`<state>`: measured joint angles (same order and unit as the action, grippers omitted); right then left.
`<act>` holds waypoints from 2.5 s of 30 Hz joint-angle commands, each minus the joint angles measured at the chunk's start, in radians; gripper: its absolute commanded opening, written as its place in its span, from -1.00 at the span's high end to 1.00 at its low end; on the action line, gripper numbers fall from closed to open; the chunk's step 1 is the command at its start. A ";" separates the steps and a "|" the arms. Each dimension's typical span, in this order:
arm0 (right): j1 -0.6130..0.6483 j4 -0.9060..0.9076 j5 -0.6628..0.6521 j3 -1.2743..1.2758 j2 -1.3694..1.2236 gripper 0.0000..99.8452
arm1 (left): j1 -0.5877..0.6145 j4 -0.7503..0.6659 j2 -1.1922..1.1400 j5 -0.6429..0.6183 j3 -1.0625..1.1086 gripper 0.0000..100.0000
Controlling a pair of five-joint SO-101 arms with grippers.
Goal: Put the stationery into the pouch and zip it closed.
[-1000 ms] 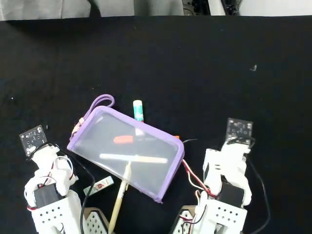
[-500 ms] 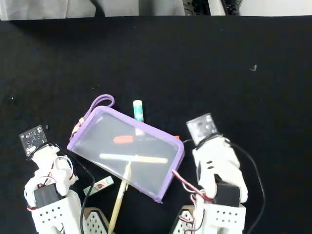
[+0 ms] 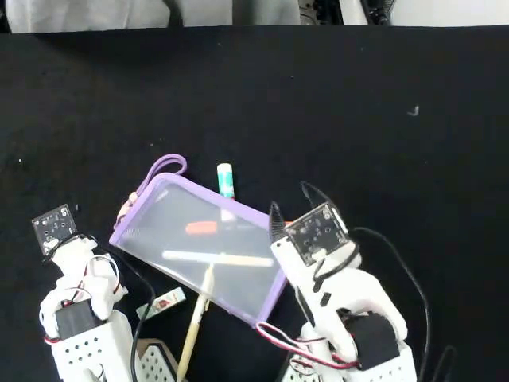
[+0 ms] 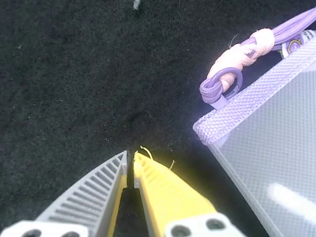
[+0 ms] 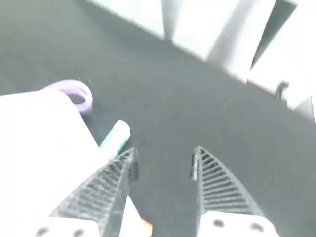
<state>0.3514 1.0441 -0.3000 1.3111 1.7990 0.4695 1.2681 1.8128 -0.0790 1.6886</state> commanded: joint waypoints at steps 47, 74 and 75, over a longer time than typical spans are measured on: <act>0.313 0.419 0.169 -2.419 -2.718 0.64 | 0.004 0.005 0.006 -0.006 0.012 0.94; 0.255 0.683 0.132 -2.982 -3.019 0.64 | 0.004 0.005 0.006 -0.006 0.012 0.94; 0.262 0.695 0.132 -2.970 -3.008 0.64 | 0.004 0.005 0.006 -0.006 0.012 0.94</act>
<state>0.6076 1.6732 -0.1557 -1.6026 -1.2942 0.4695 1.2681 1.8128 -0.0790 1.6886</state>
